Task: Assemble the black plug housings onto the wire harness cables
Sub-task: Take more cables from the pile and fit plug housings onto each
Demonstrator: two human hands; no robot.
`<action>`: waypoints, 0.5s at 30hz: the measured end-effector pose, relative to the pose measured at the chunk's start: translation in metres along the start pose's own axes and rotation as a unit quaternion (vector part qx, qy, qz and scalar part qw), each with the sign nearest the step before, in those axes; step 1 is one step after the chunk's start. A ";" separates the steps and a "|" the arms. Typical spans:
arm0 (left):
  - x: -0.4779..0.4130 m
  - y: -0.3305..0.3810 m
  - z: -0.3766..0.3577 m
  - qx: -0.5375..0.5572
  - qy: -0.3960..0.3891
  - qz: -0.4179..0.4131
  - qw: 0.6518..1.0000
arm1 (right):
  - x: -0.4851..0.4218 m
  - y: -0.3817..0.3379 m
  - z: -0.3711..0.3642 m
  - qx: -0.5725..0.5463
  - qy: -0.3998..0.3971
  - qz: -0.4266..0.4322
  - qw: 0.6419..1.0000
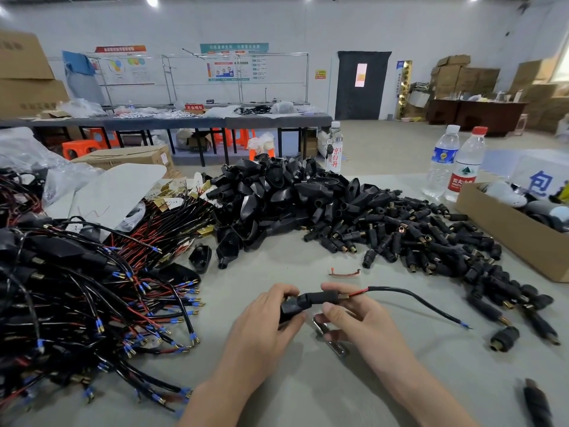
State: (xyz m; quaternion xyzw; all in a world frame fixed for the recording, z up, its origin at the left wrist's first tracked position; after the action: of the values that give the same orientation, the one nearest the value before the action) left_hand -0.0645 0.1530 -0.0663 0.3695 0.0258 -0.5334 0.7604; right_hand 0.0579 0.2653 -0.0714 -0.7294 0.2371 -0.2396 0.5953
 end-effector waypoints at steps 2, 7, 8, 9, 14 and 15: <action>0.000 0.002 0.001 0.005 0.001 -0.006 1.000 | 0.001 0.001 -0.002 -0.012 -0.005 -0.005 1.000; 0.000 0.007 0.004 0.007 0.005 -0.013 1.000 | -0.001 0.002 -0.003 -0.028 -0.004 -0.014 1.000; 0.000 0.008 0.005 0.009 0.008 -0.015 1.000 | -0.001 0.003 -0.002 -0.029 -0.003 -0.015 0.999; 0.000 0.009 0.005 0.011 0.010 -0.017 1.000 | -0.002 0.004 -0.002 -0.029 -0.002 -0.017 0.999; 0.000 0.012 0.010 0.014 0.032 -0.025 0.999 | -0.004 0.007 0.003 -0.039 0.006 -0.025 0.999; 0.000 0.013 0.011 0.013 0.037 -0.027 0.999 | -0.004 0.007 0.003 -0.040 0.006 -0.025 0.999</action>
State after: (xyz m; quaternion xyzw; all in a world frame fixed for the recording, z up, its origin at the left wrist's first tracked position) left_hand -0.0577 0.1490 -0.0514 0.3981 0.0566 -0.5401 0.7393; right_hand 0.0562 0.2693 -0.0789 -0.7569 0.2316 -0.2491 0.5580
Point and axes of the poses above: each hand's wrist, its own x-axis away from the middle knuckle, its own z-axis out of the back of the hand, y = z × x, the point moved 9 cm from there along -x, towards the middle knuckle, and after that the axes turned 8 degrees about -z, right-handed, at the moved point
